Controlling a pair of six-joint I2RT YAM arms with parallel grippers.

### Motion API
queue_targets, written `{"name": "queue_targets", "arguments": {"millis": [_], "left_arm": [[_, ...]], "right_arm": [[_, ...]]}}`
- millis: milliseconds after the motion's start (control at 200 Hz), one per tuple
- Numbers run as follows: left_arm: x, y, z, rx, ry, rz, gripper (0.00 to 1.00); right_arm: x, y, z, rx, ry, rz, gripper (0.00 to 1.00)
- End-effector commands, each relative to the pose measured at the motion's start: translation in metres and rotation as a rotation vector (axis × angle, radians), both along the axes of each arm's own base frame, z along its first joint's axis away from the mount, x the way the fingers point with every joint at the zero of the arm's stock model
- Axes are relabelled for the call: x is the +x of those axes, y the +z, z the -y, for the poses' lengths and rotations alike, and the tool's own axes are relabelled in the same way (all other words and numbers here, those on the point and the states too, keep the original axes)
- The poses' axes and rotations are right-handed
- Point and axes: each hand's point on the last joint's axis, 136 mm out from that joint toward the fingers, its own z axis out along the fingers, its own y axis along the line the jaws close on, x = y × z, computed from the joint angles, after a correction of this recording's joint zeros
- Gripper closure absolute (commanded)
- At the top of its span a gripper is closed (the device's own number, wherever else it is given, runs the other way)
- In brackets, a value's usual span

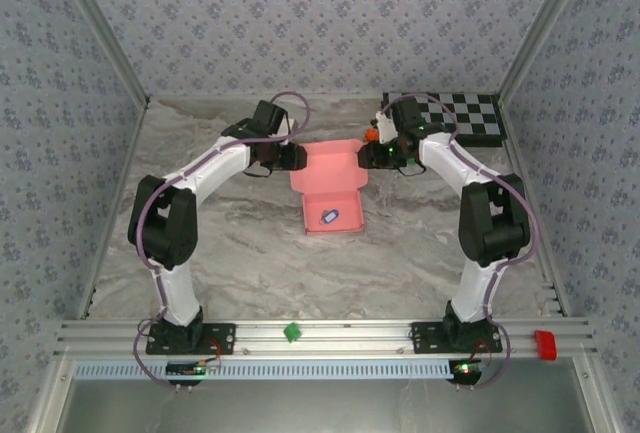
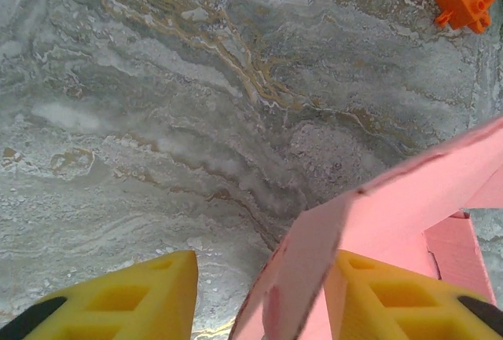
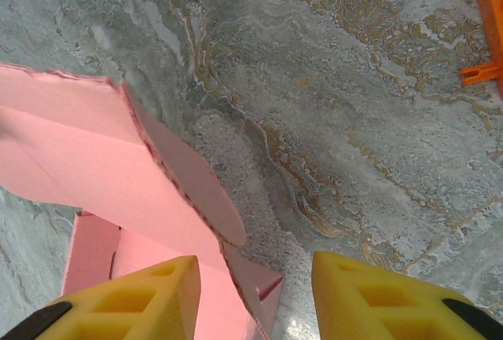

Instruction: Fold the paper box

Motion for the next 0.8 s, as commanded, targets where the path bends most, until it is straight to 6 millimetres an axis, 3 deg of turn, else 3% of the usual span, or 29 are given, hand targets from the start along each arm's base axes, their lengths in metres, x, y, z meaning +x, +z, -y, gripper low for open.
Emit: {"name": "queue_targets", "arguments": {"millis": [0,420,800], "left_arm": [[0.0070,0.0124,0.0104,-0.056,-0.016,0.011,0.57],[0.0032,0.0077,0.0136,-0.064,-0.037,-0.019,0.70],[0.0001,0.0075,0.0065,-0.024,-0.041,-0.018,0.71]], "right_arm": [[0.0059,0.0066,-0.0042,0.033,0.016,0.003,0.58],[0.0063,0.0054,-0.0120,0.057,0.050,-0.020,0.63],[0.0042,0.0014,-0.0095,0.015,0.060,-0.020,0.67]]}}
